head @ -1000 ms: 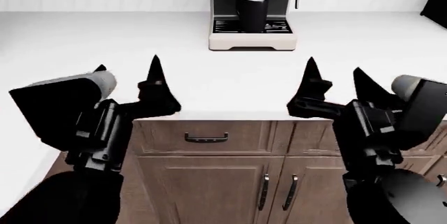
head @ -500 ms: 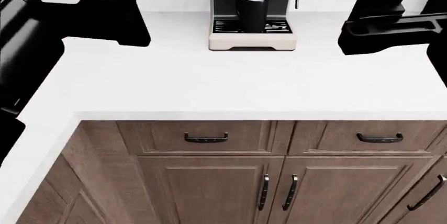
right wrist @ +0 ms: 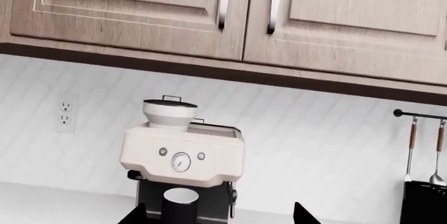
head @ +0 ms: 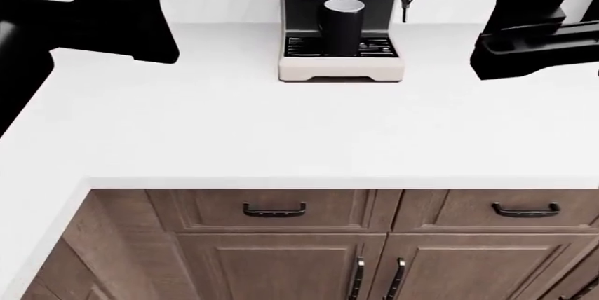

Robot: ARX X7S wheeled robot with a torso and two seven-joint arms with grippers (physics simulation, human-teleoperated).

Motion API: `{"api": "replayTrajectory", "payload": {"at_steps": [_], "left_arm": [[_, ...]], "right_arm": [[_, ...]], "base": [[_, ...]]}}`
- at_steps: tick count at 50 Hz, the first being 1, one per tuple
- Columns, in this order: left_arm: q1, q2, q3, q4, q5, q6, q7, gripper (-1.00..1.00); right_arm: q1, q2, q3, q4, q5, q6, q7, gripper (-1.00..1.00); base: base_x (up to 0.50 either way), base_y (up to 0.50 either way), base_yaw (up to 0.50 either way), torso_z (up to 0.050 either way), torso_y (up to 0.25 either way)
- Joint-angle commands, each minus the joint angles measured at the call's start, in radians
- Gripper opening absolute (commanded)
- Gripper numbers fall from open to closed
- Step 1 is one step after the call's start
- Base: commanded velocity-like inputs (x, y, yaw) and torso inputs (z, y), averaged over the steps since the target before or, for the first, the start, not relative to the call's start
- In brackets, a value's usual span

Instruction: Pick the mug from under the coffee machine dispenser and place it on the counter.

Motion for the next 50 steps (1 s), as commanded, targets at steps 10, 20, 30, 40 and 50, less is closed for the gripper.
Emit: {"api": "replayTrajectory", "payload": {"at_steps": [10, 20, 30, 40, 50], "left_arm": [[-0.014, -0.015, 0.01, -0.001, -0.016, 0.002, -0.004, 1.0], [-0.012, -0.02, 0.013, 0.001, -0.016, 0.005, -0.002, 1.0], [0.001, -0.023, 0.011, 0.006, 0.0, 0.008, 0.008, 1.0], [0.003, -0.029, 0.015, 0.008, -0.006, 0.013, 0.004, 1.0], [-0.004, -0.033, 0.019, 0.006, -0.01, 0.015, 0.005, 1.0]], "right_arm": [[0.012, 0.023, -0.012, -0.001, 0.023, -0.006, 0.003, 1.0], [0.011, 0.028, -0.018, -0.001, 0.019, -0.007, -0.002, 1.0], [-0.009, 0.026, -0.019, -0.003, -0.002, -0.008, -0.016, 1.0], [-0.018, 0.032, -0.023, -0.008, -0.001, -0.012, -0.017, 1.0], [-0.009, 0.045, -0.028, -0.008, 0.011, -0.017, -0.012, 1.0]], "base": [[0.27, 0.0, 0.0, 0.0, 0.0], [0.28, 0.0, 0.0, 0.0, 0.0], [0.28, 0.0, 0.0, 0.0, 0.0], [0.28, 0.0, 0.0, 0.0, 0.002], [0.28, 0.0, 0.0, 0.0, 0.0]]}}
